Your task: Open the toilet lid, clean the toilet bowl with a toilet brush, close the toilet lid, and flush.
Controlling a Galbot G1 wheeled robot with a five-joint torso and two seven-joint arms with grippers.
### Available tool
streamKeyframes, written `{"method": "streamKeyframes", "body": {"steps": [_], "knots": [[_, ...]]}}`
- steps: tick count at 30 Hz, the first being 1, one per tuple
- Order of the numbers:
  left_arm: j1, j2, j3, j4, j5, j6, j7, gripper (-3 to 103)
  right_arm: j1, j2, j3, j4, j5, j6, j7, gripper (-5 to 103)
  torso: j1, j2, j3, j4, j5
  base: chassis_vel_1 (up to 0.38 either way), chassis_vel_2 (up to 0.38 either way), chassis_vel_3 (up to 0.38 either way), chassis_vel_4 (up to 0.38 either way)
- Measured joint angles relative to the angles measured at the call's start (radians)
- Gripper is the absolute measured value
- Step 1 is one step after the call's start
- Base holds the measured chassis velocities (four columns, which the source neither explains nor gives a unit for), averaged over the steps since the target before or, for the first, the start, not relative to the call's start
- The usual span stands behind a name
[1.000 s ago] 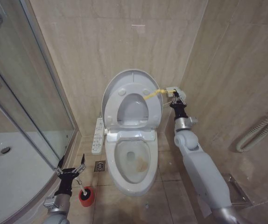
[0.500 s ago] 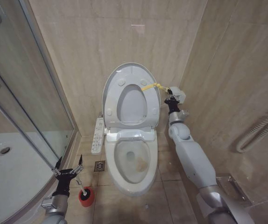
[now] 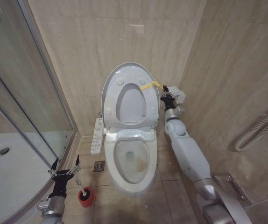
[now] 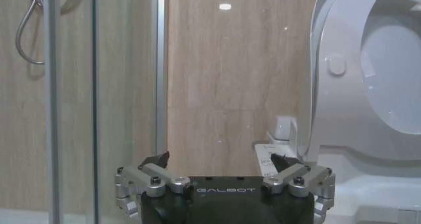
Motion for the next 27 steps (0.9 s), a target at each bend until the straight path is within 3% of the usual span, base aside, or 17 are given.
{"method": "streamKeyframes", "body": {"steps": [2,3,8,9,16,17,23,24,27], "knots": [[0.000,0.000,0.002,0.000,0.000,0.000,0.000,100,-0.008,-0.005,0.001,0.011,0.001,-0.001,0.001,0,0.000,0.000,0.000,0.0000,-0.0001,0.000,0.000,0.000,0.000],[0.000,-0.001,0.005,0.000,0.001,0.000,0.000,100,-0.021,-0.014,0.002,0.034,0.002,-0.004,0.005,20,0.000,0.000,0.000,0.0000,-0.0002,0.000,0.000,0.000,0.000],[-0.003,-0.001,0.013,0.000,0.002,0.001,0.000,100,-0.088,-0.047,-0.004,0.156,0.024,-0.017,0.032,20,0.000,0.000,0.000,0.0003,-0.0002,0.000,0.000,0.000,0.000],[-0.004,-0.001,0.014,0.001,0.002,0.001,0.000,100,-0.105,-0.057,-0.007,0.184,0.029,-0.018,0.036,47,0.000,0.000,0.000,0.0003,0.0000,0.000,0.000,0.000,0.000],[-0.007,-0.001,0.023,0.006,0.003,0.001,0.000,100,-0.224,-0.116,-0.008,0.344,0.034,-0.006,0.040,47,0.000,0.000,0.000,0.0003,0.0000,0.000,0.000,0.000,0.000],[-0.007,-0.001,0.024,0.007,0.004,0.001,0.000,100,-0.244,-0.124,-0.002,0.367,0.032,-0.001,0.038,74,0.000,0.000,0.000,0.0003,-0.0002,0.000,0.000,0.000,0.000],[-0.012,0.002,0.035,0.013,0.004,0.001,0.000,100,-0.385,-0.175,0.036,0.499,0.033,0.007,0.039,74,0.000,0.000,0.000,0.0001,-0.0001,0.000,0.000,0.000,0.000],[-0.012,0.002,0.040,0.012,0.005,0.001,0.000,100,-0.425,-0.184,0.047,0.534,0.033,0.009,0.039,99,0.000,0.000,0.000,0.0002,0.0000,0.000,0.000,0.000,0.000],[-0.010,0.002,0.045,0.006,0.005,0.001,0.000,100,-0.477,-0.189,0.064,0.591,0.035,0.010,0.044,99,0.000,0.000,0.000,0.0002,0.0000,0.000,0.000,0.000,0.000]]}}
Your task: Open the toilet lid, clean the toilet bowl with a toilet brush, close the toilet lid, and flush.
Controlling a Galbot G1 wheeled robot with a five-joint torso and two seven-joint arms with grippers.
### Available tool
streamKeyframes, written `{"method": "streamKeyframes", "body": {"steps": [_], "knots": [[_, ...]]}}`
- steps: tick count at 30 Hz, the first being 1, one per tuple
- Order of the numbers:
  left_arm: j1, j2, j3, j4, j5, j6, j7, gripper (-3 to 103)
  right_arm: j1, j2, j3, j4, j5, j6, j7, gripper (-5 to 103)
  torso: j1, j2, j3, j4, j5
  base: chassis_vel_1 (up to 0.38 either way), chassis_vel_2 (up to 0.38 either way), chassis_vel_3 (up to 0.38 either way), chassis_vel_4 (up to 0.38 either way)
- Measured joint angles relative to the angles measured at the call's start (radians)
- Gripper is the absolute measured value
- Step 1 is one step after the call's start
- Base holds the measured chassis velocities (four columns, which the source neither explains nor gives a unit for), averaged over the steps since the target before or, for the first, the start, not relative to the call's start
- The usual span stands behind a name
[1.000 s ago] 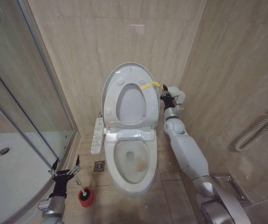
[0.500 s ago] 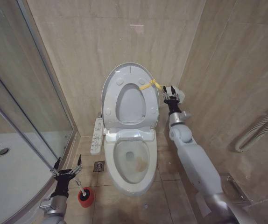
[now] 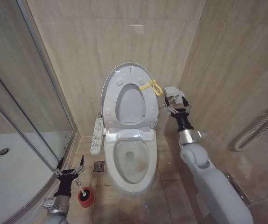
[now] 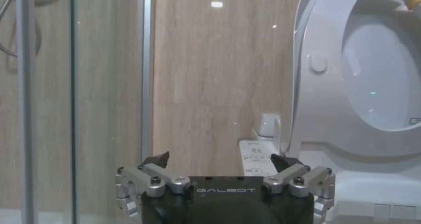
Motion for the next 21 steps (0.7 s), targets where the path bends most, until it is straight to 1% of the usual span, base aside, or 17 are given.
{"method": "streamKeyframes", "body": {"steps": [2,3,5,6,10,11,12,13,15,16,18,19,20,21], "knots": [[0.002,0.002,0.003,-0.009,0.000,0.000,0.000,100,-0.056,-0.001,0.019,0.068,0.001,0.000,0.013,99,0.000,0.000,0.000,0.0003,-0.0001,0.000,0.000,0.000,0.000],[0.002,0.002,0.003,-0.009,0.000,0.000,0.000,100,-0.056,-0.001,0.019,0.068,0.001,0.000,0.013,99,0.000,0.000,0.000,0.0003,-0.0001,0.000,0.000,0.000,0.000],[0.001,0.004,0.008,-0.022,-0.002,0.000,-0.003,100,-0.146,0.004,0.057,0.160,0.001,-0.001,0.022,100,0.000,0.000,0.000,0.0003,-0.0003,0.000,0.000,0.000,0.000],[0.001,0.004,0.008,-0.022,-0.002,0.000,-0.003,100,-0.146,0.004,0.057,0.160,0.001,-0.001,0.022,100,0.000,0.000,0.000,0.0003,-0.0003,0.000,0.000,0.000,0.000],[0.006,0.003,0.018,-0.054,-0.007,0.000,-0.008,100,-0.314,0.043,0.125,0.287,-0.012,0.000,0.024,100,0.000,0.000,0.000,-0.0004,0.0000,0.000,0.000,0.000,0.000],[0.006,0.003,0.018,-0.054,-0.007,0.000,-0.008,100,-0.314,0.043,0.125,0.287,-0.012,0.000,0.024,100,0.000,0.000,0.000,-0.0004,0.0000,0.000,0.000,0.000,0.000],[0.011,0.002,0.022,-0.064,-0.007,0.000,-0.008,100,-0.364,0.058,0.144,0.330,-0.018,0.001,0.028,100,0.000,0.000,0.000,0.0002,-0.0001,0.000,0.000,0.000,0.000],[0.017,0.001,0.026,-0.073,-0.007,-0.001,-0.008,100,-0.406,0.071,0.160,0.365,-0.024,0.001,0.034,100,0.000,0.000,0.000,0.0000,0.0000,0.000,0.000,0.000,0.000],[0.025,-0.002,0.032,-0.089,-0.007,-0.003,-0.009,100,-0.471,0.087,0.182,0.421,-0.044,0.002,0.042,100,0.000,0.000,0.000,0.0000,-0.0002,0.000,0.000,0.000,0.000],[0.025,-0.002,0.032,-0.089,-0.007,-0.003,-0.009,100,-0.471,0.087,0.182,0.421,-0.044,0.002,0.042,100,0.000,0.000,0.000,0.0000,-0.0002,0.000,0.000,0.000,0.000],[0.034,-0.005,0.036,-0.110,-0.007,-0.004,-0.009,100,-0.548,0.105,0.202,0.469,-0.080,0.010,0.053,100,0.000,0.000,0.000,0.0001,-0.0002,0.000,0.000,0.000,0.000],[0.034,-0.005,0.036,-0.110,-0.007,-0.004,-0.009,100,-0.548,0.105,0.202,0.469,-0.080,0.010,0.053,100,0.000,0.000,0.000,0.0001,-0.0002,0.000,0.000,0.000,0.000],[0.038,-0.007,0.037,-0.119,-0.007,-0.004,-0.009,100,-0.590,0.111,0.205,0.489,-0.099,0.016,0.061,100,0.000,0.000,0.000,0.0001,-0.0001,0.000,0.000,0.000,0.000],[0.042,-0.008,0.037,-0.129,-0.008,-0.005,-0.011,100,-0.662,0.125,0.205,0.505,-0.134,0.038,0.074,100,0.000,0.000,0.000,0.0002,-0.0003,0.000,0.000,0.000,0.000]]}}
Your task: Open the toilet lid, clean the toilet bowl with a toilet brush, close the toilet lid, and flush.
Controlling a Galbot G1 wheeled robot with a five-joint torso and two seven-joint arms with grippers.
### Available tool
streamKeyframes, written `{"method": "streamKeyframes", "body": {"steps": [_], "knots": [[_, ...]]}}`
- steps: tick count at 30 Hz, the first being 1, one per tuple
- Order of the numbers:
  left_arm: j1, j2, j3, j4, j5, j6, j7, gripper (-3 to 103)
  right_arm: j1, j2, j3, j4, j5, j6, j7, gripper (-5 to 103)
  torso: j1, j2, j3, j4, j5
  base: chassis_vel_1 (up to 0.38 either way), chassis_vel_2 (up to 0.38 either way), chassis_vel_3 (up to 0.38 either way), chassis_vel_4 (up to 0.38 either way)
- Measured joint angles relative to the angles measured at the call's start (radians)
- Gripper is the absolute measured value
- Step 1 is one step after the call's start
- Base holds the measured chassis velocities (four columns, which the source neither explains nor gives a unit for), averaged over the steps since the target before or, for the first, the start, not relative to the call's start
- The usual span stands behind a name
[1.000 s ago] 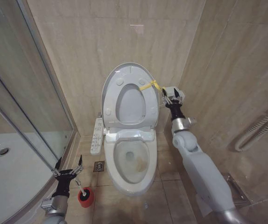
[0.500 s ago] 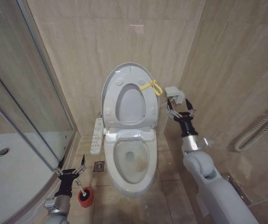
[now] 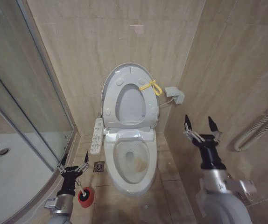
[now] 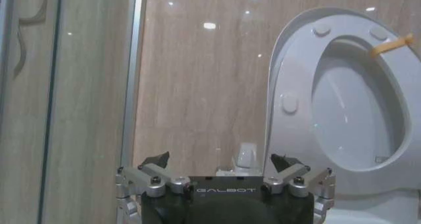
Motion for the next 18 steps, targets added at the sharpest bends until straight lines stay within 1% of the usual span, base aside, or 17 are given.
{"method": "streamKeyframes", "body": {"steps": [2,5,6,8,10,11,12,14,15,18], "knots": [[0.002,0.000,0.000,-0.004,-0.001,0.000,-0.001,100,-0.028,0.006,-0.002,0.002,-0.016,0.012,0.005,100,0.000,0.000,0.000,-0.0003,0.0000,0.000,0.000,0.000,0.000],[0.009,0.000,0.006,-0.023,-0.004,0.001,-0.008,100,-0.151,0.031,-0.026,-0.033,-0.107,0.083,0.031,100,0.000,0.000,0.000,-0.0004,0.0000,0.000,0.000,0.000,0.000],[0.009,0.000,0.006,-0.023,-0.004,0.001,-0.008,100,-0.151,0.031,-0.026,-0.033,-0.107,0.083,0.031,100,0.000,0.000,0.000,-0.0004,0.0000,0.000,0.000,0.000,0.000],[0.018,0.003,0.010,-0.038,0.000,0.007,-0.010,100,-0.179,0.024,-0.040,-0.082,-0.146,0.103,0.046,100,0.000,0.000,0.000,-0.0002,0.0000,0.000,0.000,0.000,0.000],[0.028,0.010,0.005,-0.048,0.009,0.010,-0.009,100,-0.181,0.016,-0.049,-0.139,-0.170,0.110,0.060,100,0.000,0.000,0.000,0.0001,0.0001,0.000,0.000,0.000,0.000],[0.028,0.010,0.005,-0.048,0.009,0.010,-0.009,100,-0.181,0.016,-0.049,-0.139,-0.170,0.110,0.060,100,0.000,0.000,0.000,0.0001,0.0001,0.000,0.000,0.000,0.000],[0.034,0.016,-0.006,-0.048,0.020,0.014,-0.011,100,-0.174,0.015,-0.055,-0.178,-0.182,0.112,0.068,100,0.000,0.000,0.000,-0.0002,0.0001,0.000,0.000,0.000,0.000],[0.043,0.032,-0.028,-0.030,0.046,0.027,-0.027,100,-0.143,0.025,-0.063,-0.243,-0.200,0.125,0.078,100,0.000,0.000,0.000,0.0000,0.0004,0.000,0.000,0.000,0.000],[0.043,0.032,-0.028,-0.030,0.046,0.027,-0.027,100,-0.143,0.025,-0.063,-0.243,-0.200,0.125,0.078,100,0.000,0.000,0.000,0.0000,0.0004,0.000,0.000,0.000,0.000],[0.048,0.057,-0.055,0.050,0.086,0.040,-0.060,100,-0.107,0.047,-0.078,-0.288,-0.210,0.136,0.080,100,0.000,0.000,0.000,0.0000,0.0002,0.000,0.000,0.000,0.000]]}}
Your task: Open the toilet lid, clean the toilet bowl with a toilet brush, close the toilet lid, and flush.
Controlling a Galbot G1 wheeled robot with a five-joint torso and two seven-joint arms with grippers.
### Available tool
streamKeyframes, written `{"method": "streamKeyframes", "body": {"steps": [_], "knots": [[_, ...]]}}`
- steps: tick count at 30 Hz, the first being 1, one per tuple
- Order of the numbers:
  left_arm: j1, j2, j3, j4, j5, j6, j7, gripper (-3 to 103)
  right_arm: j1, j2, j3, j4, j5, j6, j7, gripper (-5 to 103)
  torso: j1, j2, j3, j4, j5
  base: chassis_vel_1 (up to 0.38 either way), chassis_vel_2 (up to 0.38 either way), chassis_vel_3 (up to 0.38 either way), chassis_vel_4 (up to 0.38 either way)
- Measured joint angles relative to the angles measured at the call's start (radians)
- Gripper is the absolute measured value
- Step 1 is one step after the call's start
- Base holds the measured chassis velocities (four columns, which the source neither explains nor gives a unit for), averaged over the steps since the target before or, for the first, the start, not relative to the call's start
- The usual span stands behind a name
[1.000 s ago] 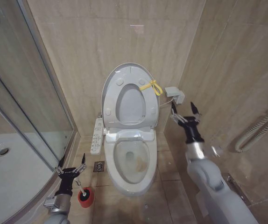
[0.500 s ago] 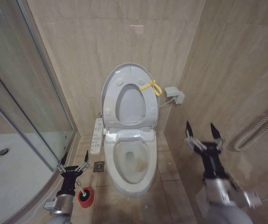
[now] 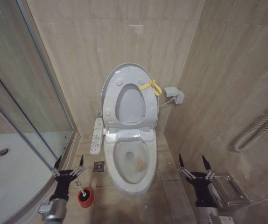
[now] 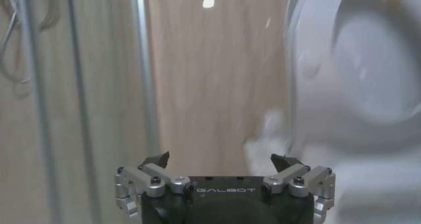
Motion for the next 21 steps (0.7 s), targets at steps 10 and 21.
{"method": "streamKeyframes", "body": {"steps": [10,21], "knots": [[-0.052,0.022,0.012,0.276,0.031,0.005,-0.016,100,0.055,0.019,-0.009,-0.022,-0.005,0.003,-0.004,100,0.000,0.000,0.000,0.0000,-0.0003,0.000,0.000,0.000,0.000],[-0.173,0.016,0.048,0.505,0.078,-0.030,0.053,100,0.094,0.021,-0.017,-0.035,-0.006,0.007,-0.016,100,0.000,0.000,0.000,-0.0003,0.0000,0.000,0.000,0.000,0.000]]}}
